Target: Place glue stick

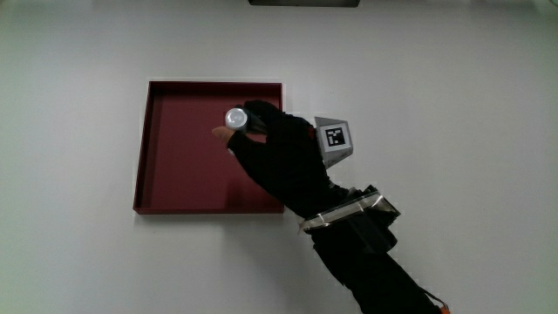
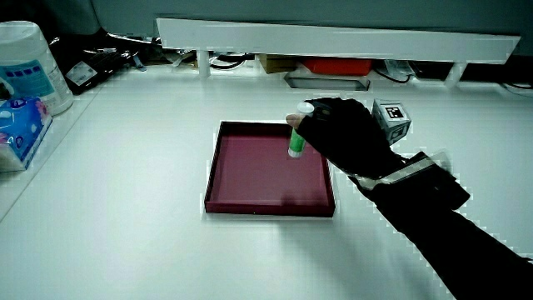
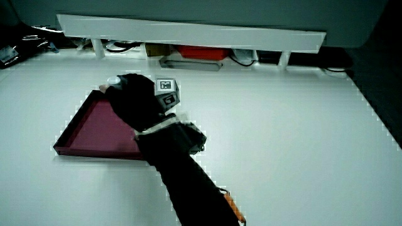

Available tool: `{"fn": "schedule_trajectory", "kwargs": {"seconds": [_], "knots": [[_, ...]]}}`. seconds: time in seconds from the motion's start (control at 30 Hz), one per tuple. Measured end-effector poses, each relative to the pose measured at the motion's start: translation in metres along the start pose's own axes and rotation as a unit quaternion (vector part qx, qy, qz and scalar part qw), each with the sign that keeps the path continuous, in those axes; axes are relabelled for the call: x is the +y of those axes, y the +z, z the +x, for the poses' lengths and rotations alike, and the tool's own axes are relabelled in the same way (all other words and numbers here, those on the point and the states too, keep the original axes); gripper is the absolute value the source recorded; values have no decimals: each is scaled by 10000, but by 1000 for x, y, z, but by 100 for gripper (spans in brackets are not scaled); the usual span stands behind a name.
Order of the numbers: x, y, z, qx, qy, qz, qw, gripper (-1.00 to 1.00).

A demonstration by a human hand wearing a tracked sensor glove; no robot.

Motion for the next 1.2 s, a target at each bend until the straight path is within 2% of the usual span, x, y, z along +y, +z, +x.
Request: {"fn": "schedule_trajectory", "kwargs": {"seconds": [0.13, 0.2, 0.23, 0.3, 0.43, 0.53, 0.7, 0.77, 0.83, 0.93, 1.07, 1.1, 1.2], "knots": [[1, -12, 11, 42, -157, -129, 9998, 0], [0, -17, 18, 158, -239, -199, 9994, 0], [-1, -19, 22, 115, -420, -214, 9988, 0], [-1, -22, 32, 257, -479, -265, 9982, 0], [-4, -23, 46, 197, -803, -285, 9962, 0], [-5, -24, 54, 165, -918, -304, 9952, 0], [-6, -28, 59, -45, -972, -385, 9945, 0], [-7, -29, 62, 78, -973, -418, 9944, 0], [-7, -29, 61, -17, -992, -426, 9942, 0], [-8, -30, 62, 62, -911, -451, 9948, 0], [-10, -30, 62, 35, -1017, -500, 9935, 0], [-9, -30, 66, 33, -934, -486, 9944, 0], [-10, -29, 63, 57, -993, -499, 9938, 0]]}}
